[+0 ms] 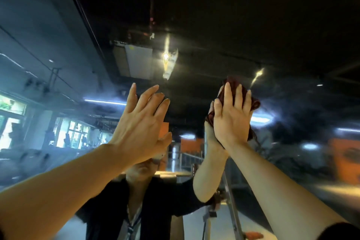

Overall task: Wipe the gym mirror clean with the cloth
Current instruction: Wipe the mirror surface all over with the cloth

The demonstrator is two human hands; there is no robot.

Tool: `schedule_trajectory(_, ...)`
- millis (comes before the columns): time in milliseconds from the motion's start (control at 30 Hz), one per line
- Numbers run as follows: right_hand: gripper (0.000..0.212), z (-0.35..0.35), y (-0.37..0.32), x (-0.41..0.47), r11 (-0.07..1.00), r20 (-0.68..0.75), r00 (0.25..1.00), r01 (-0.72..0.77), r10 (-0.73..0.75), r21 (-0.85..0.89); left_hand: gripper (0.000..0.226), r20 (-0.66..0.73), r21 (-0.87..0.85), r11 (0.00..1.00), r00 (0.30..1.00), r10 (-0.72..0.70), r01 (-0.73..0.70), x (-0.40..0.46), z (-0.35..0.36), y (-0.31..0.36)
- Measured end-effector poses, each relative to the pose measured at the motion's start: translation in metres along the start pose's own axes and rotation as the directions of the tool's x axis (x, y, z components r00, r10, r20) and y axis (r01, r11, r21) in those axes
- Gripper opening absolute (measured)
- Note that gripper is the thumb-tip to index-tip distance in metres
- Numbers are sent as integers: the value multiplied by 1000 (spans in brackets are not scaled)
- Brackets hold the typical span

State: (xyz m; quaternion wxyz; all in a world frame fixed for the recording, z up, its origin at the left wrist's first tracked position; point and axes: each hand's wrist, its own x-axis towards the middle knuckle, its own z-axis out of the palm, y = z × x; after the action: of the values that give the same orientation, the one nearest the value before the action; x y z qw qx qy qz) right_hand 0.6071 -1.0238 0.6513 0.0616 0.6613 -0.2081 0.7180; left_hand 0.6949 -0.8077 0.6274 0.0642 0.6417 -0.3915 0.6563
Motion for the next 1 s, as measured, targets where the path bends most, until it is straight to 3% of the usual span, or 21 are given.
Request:
schedule_trajectory(533,58,22,-265,5,961,81,959,274,-271,-30,71,-112,49,972,968,-223,230,-84,-34,-180)
schedule_trajectory(833,60,34,-430,-62,861,122,853,496,-508,111,76,-140,90,947,946,-294,308,-161,-52,-277)
schedule_trajectory(1000,60,42,-473,-93,827,162,811,551,-563,114,79,-134,115,941,944,-302,317,-197,-56,-302)
